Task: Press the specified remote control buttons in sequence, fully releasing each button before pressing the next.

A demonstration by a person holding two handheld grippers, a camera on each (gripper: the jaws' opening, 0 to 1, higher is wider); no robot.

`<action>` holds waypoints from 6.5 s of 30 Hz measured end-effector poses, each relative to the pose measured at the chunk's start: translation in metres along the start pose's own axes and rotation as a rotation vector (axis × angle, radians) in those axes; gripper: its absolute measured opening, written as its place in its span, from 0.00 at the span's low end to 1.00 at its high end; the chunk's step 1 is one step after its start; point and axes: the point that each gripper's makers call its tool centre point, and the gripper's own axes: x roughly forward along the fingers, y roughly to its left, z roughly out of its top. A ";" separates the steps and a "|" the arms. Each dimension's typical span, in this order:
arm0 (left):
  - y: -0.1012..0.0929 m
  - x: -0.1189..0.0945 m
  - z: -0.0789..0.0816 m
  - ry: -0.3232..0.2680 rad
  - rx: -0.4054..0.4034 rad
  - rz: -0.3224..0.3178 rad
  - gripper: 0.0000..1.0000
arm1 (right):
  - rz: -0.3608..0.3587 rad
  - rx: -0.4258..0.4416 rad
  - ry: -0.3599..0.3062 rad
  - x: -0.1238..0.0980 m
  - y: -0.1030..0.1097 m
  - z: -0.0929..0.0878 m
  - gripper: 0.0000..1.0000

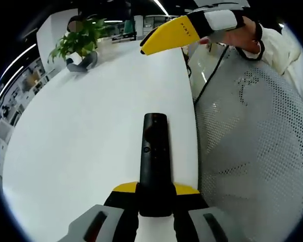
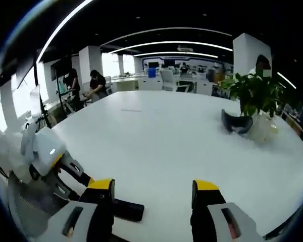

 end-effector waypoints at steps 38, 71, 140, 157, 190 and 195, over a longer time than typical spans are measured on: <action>0.116 -0.008 -0.004 0.114 0.111 0.059 0.23 | -0.162 -0.020 -0.101 -0.011 -0.030 0.006 0.93; 0.208 -0.005 -0.003 0.181 0.139 0.099 0.23 | -0.184 -0.027 -0.063 -0.008 -0.034 -0.001 0.90; 0.345 -0.005 0.009 0.314 0.176 0.112 0.24 | -0.204 -0.043 0.016 -0.004 -0.038 -0.010 0.85; 0.357 -0.013 0.007 0.265 -0.002 0.339 0.40 | -0.182 -0.043 -0.010 -0.005 -0.034 -0.007 0.85; 0.264 -0.095 0.017 -0.253 -0.487 0.508 1.00 | -0.103 -0.014 -0.098 -0.009 -0.021 0.006 0.88; 0.240 -0.117 0.009 -0.277 -0.509 0.549 1.00 | -0.113 -0.010 -0.111 -0.011 -0.022 0.008 0.88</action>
